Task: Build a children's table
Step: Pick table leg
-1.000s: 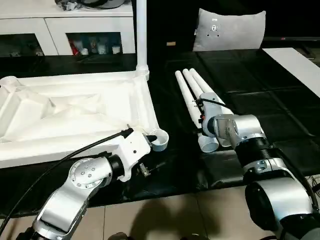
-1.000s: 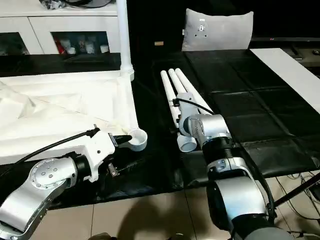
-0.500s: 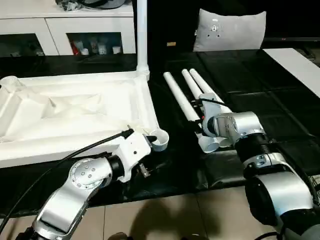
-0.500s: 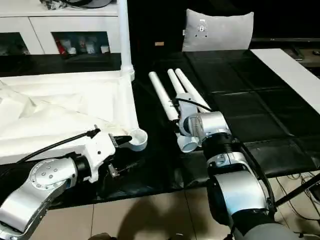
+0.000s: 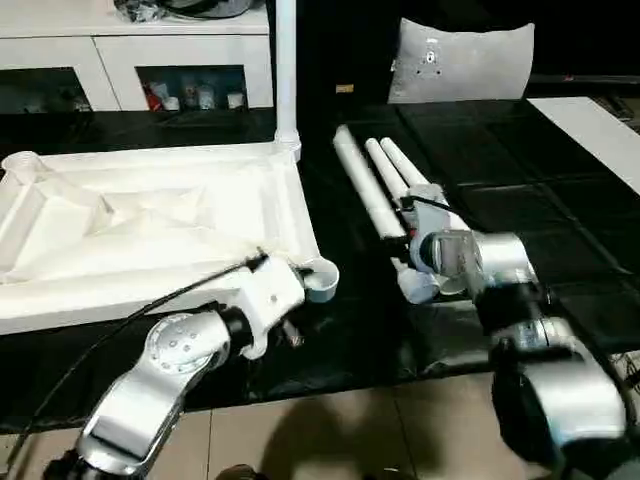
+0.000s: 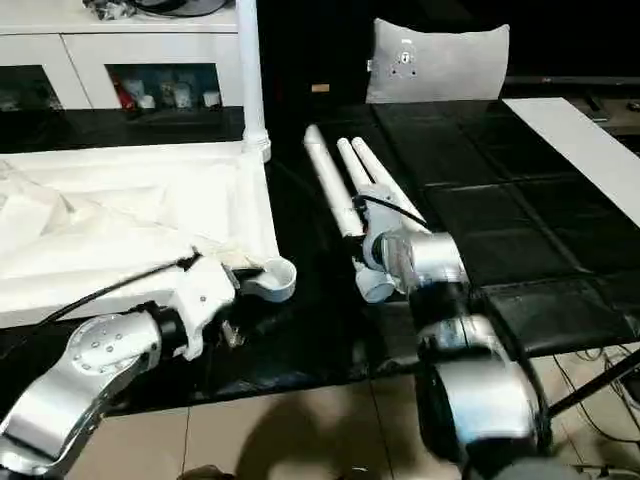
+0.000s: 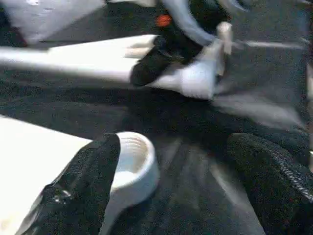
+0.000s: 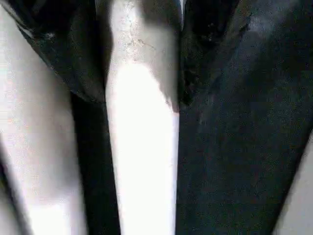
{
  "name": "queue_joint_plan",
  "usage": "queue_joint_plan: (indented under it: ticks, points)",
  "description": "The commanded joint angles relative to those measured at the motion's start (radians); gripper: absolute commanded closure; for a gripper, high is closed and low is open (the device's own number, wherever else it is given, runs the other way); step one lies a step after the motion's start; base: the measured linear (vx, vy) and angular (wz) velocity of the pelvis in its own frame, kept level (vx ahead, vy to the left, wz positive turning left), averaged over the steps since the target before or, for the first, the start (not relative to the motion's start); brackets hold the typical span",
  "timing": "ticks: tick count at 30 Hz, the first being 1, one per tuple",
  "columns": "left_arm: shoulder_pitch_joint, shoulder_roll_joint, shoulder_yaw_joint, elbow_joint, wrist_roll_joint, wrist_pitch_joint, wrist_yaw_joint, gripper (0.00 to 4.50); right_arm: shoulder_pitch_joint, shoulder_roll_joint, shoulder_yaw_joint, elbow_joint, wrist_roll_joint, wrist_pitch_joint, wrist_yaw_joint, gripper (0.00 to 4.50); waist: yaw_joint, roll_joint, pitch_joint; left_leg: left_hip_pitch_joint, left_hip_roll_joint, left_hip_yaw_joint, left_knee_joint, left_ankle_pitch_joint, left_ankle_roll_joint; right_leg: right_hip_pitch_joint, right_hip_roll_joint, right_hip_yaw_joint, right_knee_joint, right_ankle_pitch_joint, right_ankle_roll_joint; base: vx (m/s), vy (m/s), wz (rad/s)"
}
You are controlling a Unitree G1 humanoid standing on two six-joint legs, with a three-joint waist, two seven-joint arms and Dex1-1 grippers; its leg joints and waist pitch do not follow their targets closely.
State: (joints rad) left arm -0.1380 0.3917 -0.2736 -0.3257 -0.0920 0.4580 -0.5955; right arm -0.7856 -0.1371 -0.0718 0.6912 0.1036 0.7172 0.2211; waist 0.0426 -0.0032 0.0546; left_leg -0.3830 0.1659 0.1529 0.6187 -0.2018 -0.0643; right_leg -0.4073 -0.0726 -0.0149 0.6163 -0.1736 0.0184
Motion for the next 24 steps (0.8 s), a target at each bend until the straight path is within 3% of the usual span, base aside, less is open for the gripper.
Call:
queue_joint_plan:
  ticks: [1,3,4,5,6,7,8,9,11,13,14,15,16,17,18,19,20,21,22,23,24]
  points:
    - [-0.035,-0.03,0.048,0.03,-0.002,-0.001,0.056,0.46,0.05,0.007,-0.027,-0.127,0.013,-0.072,-0.021,2.66,0.003,0.013,-0.067,0.017,0.039,-0.001,-0.087,-0.213,-0.054,0.042,-0.045,0.022,-0.059,-0.166,-0.217,0.0,0.0,0.0]
    - [-0.042,-0.041,0.06,0.038,-0.005,-0.003,0.069,0.46,0.065,0.01,-0.034,-0.159,0.018,-0.08,-0.022,2.66,0.003,0.011,-0.067,0.017,0.039,-0.002,-0.087,-0.209,-0.051,0.043,-0.043,0.023,-0.061,-0.172,-0.208,0.0,0.0,0.0]
    - [-0.055,-0.061,0.081,0.053,-0.012,-0.007,0.092,0.46,0.085,0.022,-0.066,-0.213,0.049,-0.081,-0.016,2.66,0.003,0.016,-0.068,0.016,0.038,-0.003,-0.087,-0.207,-0.05,0.044,-0.043,0.022,-0.059,-0.169,-0.209,0.0,0.0,0.0]
    - [-0.075,-0.089,0.11,0.07,-0.025,-0.009,0.123,0.46,0.11,0.043,-0.12,-0.294,0.111,-0.071,0.007,2.66,0.002,0.013,-0.065,0.015,0.037,0.0,-0.089,-0.216,-0.044,0.043,-0.042,0.024,-0.064,-0.174,-0.206,0.0,0.0,0.0]
    - [-0.089,-0.107,0.131,0.079,-0.043,-0.006,0.137,0.46,0.128,0.058,-0.151,-0.349,0.155,-0.082,0.034,2.66,0.004,0.019,-0.066,0.017,0.038,-0.003,-0.088,-0.219,-0.042,0.044,-0.042,0.025,-0.063,-0.171,-0.2,0.0,0.0,0.0]
    - [-0.094,-0.112,0.137,0.082,-0.049,-0.005,0.139,0.46,0.133,0.061,-0.157,-0.364,0.167,-0.081,0.041,2.66,0.004,0.016,-0.069,0.016,0.04,-0.005,-0.088,-0.207,-0.034,0.045,-0.042,0.024,-0.06,-0.151,-0.202,0.0,0.0,0.0]
    - [-0.106,-0.125,0.153,0.089,-0.065,-0.001,0.145,0.46,0.149,0.072,-0.174,-0.406,0.203,-0.079,0.061,2.66,0.006,0.026,-0.069,0.016,0.038,-0.006,-0.088,-0.198,-0.034,0.045,-0.042,0.023,-0.058,-0.137,-0.204,0.0,0.0,0.0]
    - [-0.136,-0.144,0.179,0.103,-0.104,0.01,0.138,0.28,0.188,0.081,-0.184,-0.478,0.255,-0.099,0.111,2.66,0.005,0.02,-0.068,0.014,0.038,-0.005,-0.089,-0.191,-0.028,0.046,-0.04,0.023,-0.059,-0.122,-0.208,0.0,0.0,0.0]
    - [-0.155,-0.155,0.194,0.111,-0.128,0.018,0.133,0.18,0.213,0.084,-0.183,-0.517,0.285,-0.111,0.139,2.66,0.01,0.022,-0.07,0.015,0.041,-0.004,-0.086,-0.187,-0.025,0.045,-0.043,0.024,-0.059,-0.11,-0.21,0.0,0.0,0.0]
    - [-0.241,-0.208,0.228,0.162,-0.179,0.038,0.142,0.08,0.278,0.096,-0.202,-0.598,0.413,-0.117,0.256,2.66,0.015,0.02,-0.07,0.016,0.041,-0.001,-0.084,-0.172,-0.017,0.044,-0.041,0.026,-0.059,-0.095,-0.221,0.0,0.0,0.0]
    - [-0.242,-0.209,0.229,0.163,-0.179,0.038,0.142,0.04,0.278,0.096,-0.203,-0.599,0.415,-0.117,0.257,2.66,0.016,0.019,-0.069,0.014,0.04,-0.001,-0.085,-0.172,-0.015,0.047,-0.041,0.025,-0.06,-0.098,-0.225,0.0,0.0,0.0]
    - [-0.289,-0.248,0.256,0.192,-0.205,0.052,0.169,0.01,0.299,0.103,-0.219,-0.638,0.465,-0.096,0.298,2.66,0.021,0.014,-0.068,0.012,0.041,-0.002,-0.086,-0.168,-0.012,0.048,-0.043,0.025,-0.061,-0.109,-0.227,0.0,0.0,0.0]
    - [-0.347,-0.305,0.305,0.222,-0.269,0.094,0.208,0.0,0.318,0.107,-0.233,-0.678,0.519,-0.073,0.349,2.66,0.02,0.0,-0.066,0.011,0.041,0.003,-0.086,-0.169,-0.01,0.051,-0.043,0.027,-0.064,-0.12,-0.228,0.0,0.0,0.0]
    - [-0.372,-0.331,0.329,0.233,-0.303,0.117,0.224,0.0,0.327,0.109,-0.238,-0.695,0.541,-0.065,0.372,2.66,0.03,0.008,-0.069,0.016,0.039,0.003,-0.08,-0.167,-0.012,0.049,-0.045,0.027,-0.06,-0.124,-0.232,0.0,0.0,0.0]
    - [-0.398,-0.355,0.352,0.244,-0.344,0.135,0.234,0.0,0.332,0.111,-0.244,-0.708,0.57,-0.048,0.395,2.66,0.033,0.006,-0.068,0.009,0.041,-0.002,-0.083,-0.15,-0.004,0.054,-0.047,0.023,-0.061,-0.12,-0.241,0.0,0.0,0.0]
    - [-0.398,-0.355,0.352,0.244,-0.344,0.135,0.234,0.0,0.332,0.111,-0.244,-0.708,0.57,-0.048,0.395,2.66,0.036,0.006,-0.068,0.01,0.04,-0.001,-0.083,-0.153,-0.003,0.052,-0.047,0.024,-0.063,-0.133,-0.237,0.0,0.0,0.0]
    - [-0.418,-0.376,0.375,0.248,-0.401,0.157,0.236,0.0,0.339,0.112,-0.246,-0.722,0.598,-0.032,0.411,2.66,0.036,-0.005,-0.067,0.009,0.042,-0.001,-0.084,-0.154,0.002,0.051,-0.048,0.023,-0.065,-0.147,-0.233,0.0,0.0,0.0]
    - [-0.444,-0.41,0.406,0.248,-0.495,0.209,0.239,0.0,0.348,0.112,-0.244,-0.739,0.637,-0.008,0.439,2.66,0.039,0.001,-0.065,0.011,0.04,0.001,-0.08,-0.156,-0.001,0.048,-0.05,0.025,-0.066,-0.182,-0.236,0.0,0.0,0.0]
    - [-0.452,-0.423,0.417,0.246,-0.533,0.229,0.238,0.0,0.356,0.108,-0.236,-0.749,0.652,-0.006,0.448,2.66,0.039,0.001,-0.065,0.011,0.04,0.001,-0.08,-0.156,-0.001,0.048,-0.05,0.025,-0.066,-0.182,-0.236,0.0,0.0,0.0]
    - [-0.457,-0.433,0.42,0.244,-0.556,0.236,0.235,0.0,0.361,0.104,-0.228,-0.758,0.659,-0.004,0.454,2.66,0.042,0.009,-0.065,0.011,0.039,0.001,-0.08,-0.16,0.0,0.046,-0.047,0.025,-0.071,-0.2,-0.231,0.0,0.0,0.0]
    - [-0.464,-0.448,0.426,0.242,-0.582,0.242,0.234,0.0,0.369,0.099,-0.219,-0.768,0.669,-0.004,0.46,2.66,0.045,0.006,-0.065,0.009,0.041,-0.001,-0.083,-0.16,0.0,0.046,-0.046,0.024,-0.074,-0.218,-0.217,0.0,0.0,0.0]
